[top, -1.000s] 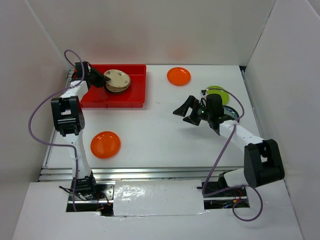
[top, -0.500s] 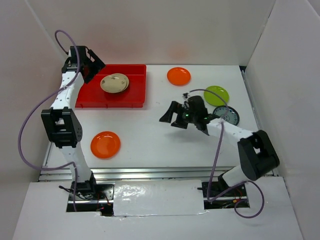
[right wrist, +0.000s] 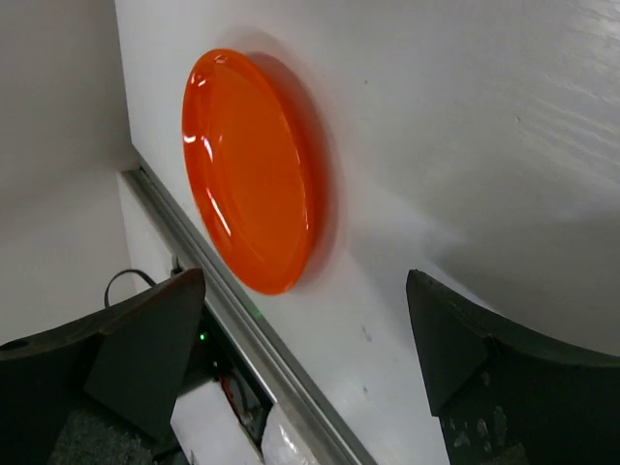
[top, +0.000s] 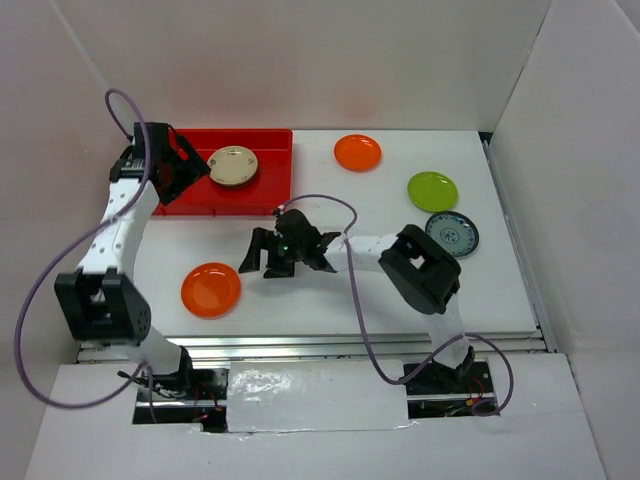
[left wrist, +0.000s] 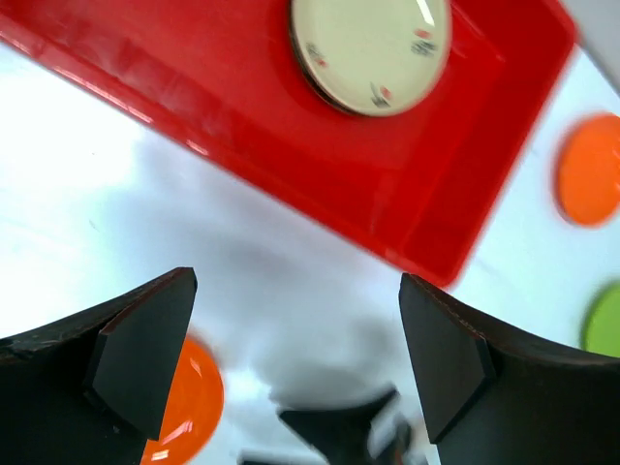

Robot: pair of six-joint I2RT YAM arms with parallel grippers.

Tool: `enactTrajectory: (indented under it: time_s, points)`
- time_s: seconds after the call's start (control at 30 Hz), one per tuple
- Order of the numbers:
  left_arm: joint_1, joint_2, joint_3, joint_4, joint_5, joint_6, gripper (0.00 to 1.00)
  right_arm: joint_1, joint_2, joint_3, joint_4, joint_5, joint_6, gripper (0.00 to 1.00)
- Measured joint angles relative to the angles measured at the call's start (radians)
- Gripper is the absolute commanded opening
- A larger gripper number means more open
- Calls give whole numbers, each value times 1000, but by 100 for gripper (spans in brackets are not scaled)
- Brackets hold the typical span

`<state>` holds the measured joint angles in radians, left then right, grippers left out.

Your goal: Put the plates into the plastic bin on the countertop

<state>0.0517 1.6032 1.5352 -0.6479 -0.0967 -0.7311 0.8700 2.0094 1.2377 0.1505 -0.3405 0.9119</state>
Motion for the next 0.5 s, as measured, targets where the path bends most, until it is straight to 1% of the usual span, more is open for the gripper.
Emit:
enactTrajectory:
  time_s: [0.03,0.07,0.13,0.17,0.23,0.33,0.5]
  points:
    - [-10,-55,-33,-5,4,3,99,10,32,27,1,-1,14,89]
    - [-20,-113,-63,-7,7,9,99,18,60,48,4,-2,24,82]
    - [-34,-228,-109,-10,12,27,99,27,105,75,14,-6,47,75]
    - [-35,-280,-125,-13,12,34,99,30,119,79,21,-13,61,70]
    - [-35,-359,-145,-18,11,56,99,33,138,87,35,-32,87,68]
    - [-34,-434,-180,-26,12,94,99,37,170,114,43,-63,116,62]
    - [-34,-477,-263,-43,19,134,99,50,222,150,82,-104,155,53]
